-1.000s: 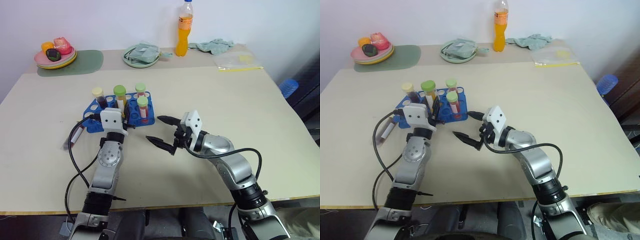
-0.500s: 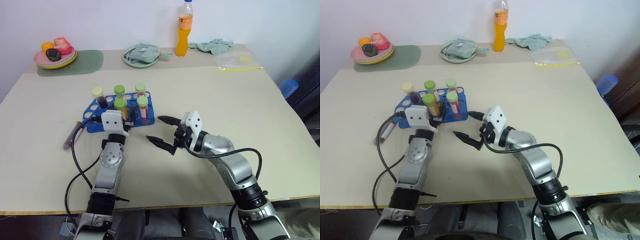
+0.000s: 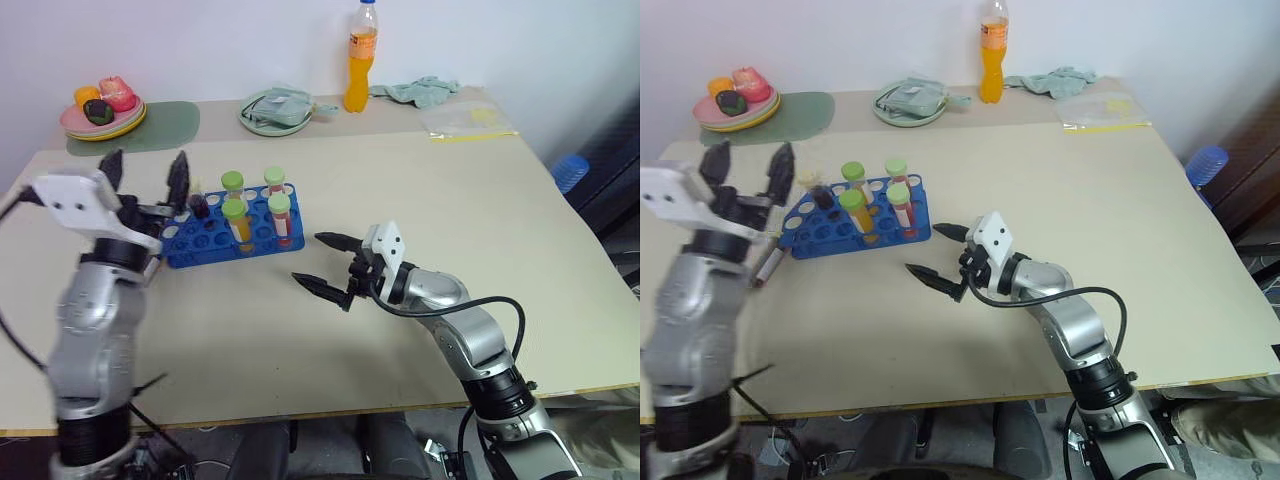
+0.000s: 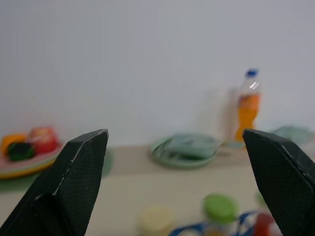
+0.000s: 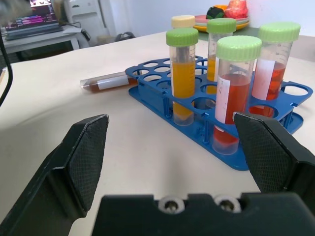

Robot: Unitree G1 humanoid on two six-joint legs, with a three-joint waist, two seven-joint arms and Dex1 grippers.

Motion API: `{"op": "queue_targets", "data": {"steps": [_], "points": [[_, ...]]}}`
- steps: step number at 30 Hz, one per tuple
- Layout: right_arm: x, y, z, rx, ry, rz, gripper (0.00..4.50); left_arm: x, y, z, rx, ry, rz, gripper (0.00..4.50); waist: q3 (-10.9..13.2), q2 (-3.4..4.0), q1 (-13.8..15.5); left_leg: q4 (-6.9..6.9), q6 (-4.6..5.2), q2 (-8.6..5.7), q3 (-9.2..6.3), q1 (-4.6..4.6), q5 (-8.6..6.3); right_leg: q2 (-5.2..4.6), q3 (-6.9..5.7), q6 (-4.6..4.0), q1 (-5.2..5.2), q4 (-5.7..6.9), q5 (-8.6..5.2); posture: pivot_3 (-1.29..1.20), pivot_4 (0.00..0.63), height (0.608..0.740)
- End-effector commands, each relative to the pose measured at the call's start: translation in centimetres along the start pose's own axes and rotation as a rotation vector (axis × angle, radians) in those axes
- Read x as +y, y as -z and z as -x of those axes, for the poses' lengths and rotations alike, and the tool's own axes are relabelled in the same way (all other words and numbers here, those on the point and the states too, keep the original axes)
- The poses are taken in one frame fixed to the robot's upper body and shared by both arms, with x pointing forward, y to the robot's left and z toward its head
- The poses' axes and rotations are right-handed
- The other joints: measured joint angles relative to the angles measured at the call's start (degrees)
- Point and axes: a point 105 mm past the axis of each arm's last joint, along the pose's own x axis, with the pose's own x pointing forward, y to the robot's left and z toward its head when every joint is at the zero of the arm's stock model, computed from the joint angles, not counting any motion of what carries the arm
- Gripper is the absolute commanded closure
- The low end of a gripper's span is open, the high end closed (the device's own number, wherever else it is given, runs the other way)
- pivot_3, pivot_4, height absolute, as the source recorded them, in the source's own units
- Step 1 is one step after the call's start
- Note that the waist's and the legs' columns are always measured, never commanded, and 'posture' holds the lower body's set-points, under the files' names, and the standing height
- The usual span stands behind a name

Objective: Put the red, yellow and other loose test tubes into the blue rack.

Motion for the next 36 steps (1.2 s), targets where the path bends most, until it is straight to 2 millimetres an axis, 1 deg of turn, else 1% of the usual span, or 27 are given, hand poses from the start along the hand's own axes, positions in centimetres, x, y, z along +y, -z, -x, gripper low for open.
{"op": "queue_targets", "data": {"steps": [1,2,3,5,6,8,9,12,16,19,24,26,27,28,31,32,33,35,36], "points": [[-0.4,-1.5,0.6,-0.034,-0.021,0.063,0.00,3.7,2.0,0.8,0.378,-0.002,-0.119,0.01,0.03,0.02,-0.16,0.00,0.00,0.01,-0.01,0.00,0.00,0.05,-0.02,0.00,-0.02,0.02,0.00,0.00,0.150,0.740],[-0.5,-1.5,0.7,-0.029,-0.023,0.066,0.00,4.5,2.6,1.2,0.491,-0.010,-0.108,0.01,0.06,0.04,-0.14,-0.03,0.00,0.01,0.01,0.02,0.00,0.07,0.00,-0.01,-0.02,0.02,0.00,0.00,0.150,0.740],[-0.6,-1.4,0.8,-0.025,-0.025,0.068,0.00,4.8,3.2,1.5,0.579,-0.008,-0.105,0.01,0.06,0.03,-0.14,-0.03,0.01,0.01,0.01,0.02,0.00,0.06,0.01,0.00,-0.02,0.03,-0.01,0.00,0.150,0.740],[-0.6,-1.1,0.8,-0.015,-0.032,0.077,0.00,6.2,4.2,2.0,0.751,-0.045,-0.165,0.01,0.06,0.03,-0.11,-0.02,0.02,0.00,0.00,0.02,-0.01,0.07,-0.05,0.01,0.02,0.02,-0.01,0.00,0.150,0.740],[-0.6,-1.1,0.8,-0.012,-0.036,0.081,0.00,6.6,4.6,2.3,0.828,-0.051,-0.156,0.01,0.06,0.03,-0.11,-0.02,0.02,0.01,0.00,0.03,-0.01,0.07,-0.05,0.01,0.02,0.01,-0.01,0.00,0.150,0.740],[-0.5,-1.1,0.8,-0.011,-0.041,0.084,0.00,6.3,5.9,3.7,1.048,0.010,-0.044,0.01,0.05,0.03,-0.16,-0.03,0.02,0.01,0.02,0.04,-0.01,0.07,-0.04,0.01,0.01,0.02,-0.01,0.00,0.150,0.740],[-0.5,-1.1,0.7,-0.013,-0.042,0.084,0.00,6.0,6.1,3.9,1.107,0.044,-0.004,0.01,0.06,0.03,-0.26,-0.04,0.01,0.01,0.06,0.03,-0.01,0.08,-0.05,0.01,0.01,0.02,-0.01,0.00,0.150,0.740],[-0.1,-1.1,0.6,-0.017,-0.055,0.087,0.00,6.8,6.8,3.3,1.193,0.037,0.002,0.01,0.06,0.03,-0.32,-0.08,0.00,0.02,0.09,0.03,0.00,0.08,-0.04,0.00,-0.04,0.03,-0.01,0.00,0.150,0.740],[0.5,-1.2,1.0,0.000,-0.101,0.092,0.00,8.0,8.6,2.9,1.269,0.023,-0.024,0.01,0.06,0.03,-0.27,-0.13,-0.07,0.02,0.09,0.03,0.04,0.08,0.00,-0.01,-0.09,0.03,-0.01,0.00,0.150,0.740],[0.8,-1.1,1.5,0.014,-0.123,0.098,0.00,7.9,9.8,2.2,1.295,0.055,-0.016,0.01,0.06,0.02,-0.19,-0.13,-0.08,0.02,0.12,-0.01,0.04,0.07,0.00,-0.01,-0.13,0.03,-0.01,0.00,0.150,0.740],[0.8,-0.8,1.8,0.024,-0.103,0.106,0.00,7.6,11.3,1.3,1.323,0.096,-0.039,0.01,0.05,0.01,-0.12,-0.09,-0.08,0.02,0.15,-0.04,0.04,0.07,0.00,0.00,-0.13,0.03,-0.01,0.00,0.150,0.740],[0.9,-0.8,1.7,0.022,-0.097,0.105,0.00,7.9,11.6,1.2,1.331,0.094,-0.063,0.53,0.05,0.01,-0.19,-0.09,-0.07,0.02,0.16,-0.05,0.04,0.07,0.00,0.00,-0.13,0.03,-0.01,0.00,0.150,0.740],[0.9,-0.9,1.6,0.020,-0.094,0.104,0.00,8.0,11.7,1.1,1.335,0.094,-0.067,0.87,0.05,0.01,-0.24,-0.09,-0.07,0.02,0.16,-0.05,0.04,0.07,0.00,0.00,-0.14,0.04,-0.01,0.00,0.150,0.740],[1.0,-0.8,1.6,0.019,-0.091,0.102,0.00,8.2,11.8,1.2,1.342,0.089,-0.079,1.28,0.05,0.01,-0.25,-0.09,-0.08,0.02,0.15,-0.05,0.04,0.07,0.00,0.00,-0.16,0.05,-0.01,0.00,0.150,0.740],[1.0,-0.8,1.7,0.018,-0.084,0.097,0.00,9.1,11.9,1.6,1.361,0.052,-0.093,2.74,0.05,0.01,-0.31,-0.09,-0.07,0.02,0.15,-0.05,0.04,0.07,0.02,0.00,-0.18,0.08,-0.01,0.00,0.150,0.740],[1.0,-0.8,1.7,0.018,-0.083,0.096,0.00,9.8,11.9,2.0,1.367,0.019,-0.111,3.22,0.05,0.01,-0.31,-0.09,-0.07,0.02,0.14,-0.05,0.04,0.07,0.02,0.00,-0.18,0.08,-0.01,0.00,0.150,0.740],[1.0,-0.8,1.7,0.018,-0.082,0.096,0.00,10.4,11.9,2.2,1.370,-0.004,-0.125,3.22,0.05,0.01,-0.30,-0.09,-0.07,0.02,0.14,-0.05,0.04,0.07,0.02,0.00,-0.18,0.08,-0.01,0.00,0.150,0.740],[1.0,-0.8,1.8,0.020,-0.079,0.096,0.00,12.0,11.4,2.2,1.334,-0.058,-0.218,3.22,0.05,0.02,-0.37,-0.09,-0.07,0.03,0.13,-0.05,0.04,0.07,0.02,0.00,-0.18,0.09,-0.01,0.00,0.150,0.740],[0.9,-0.7,1.9,0.021,-0.078,0.095,0.00,12.5,10.9,1.2,1.239,-0.066,-0.261,3.22,0.04,0.02,-0.54,-0.10,-0.07,0.03,0.13,-0.04,0.04,0.07,0.03,0.00,-0.19,0.10,-0.01,0.00,0.150,0.740]]}}
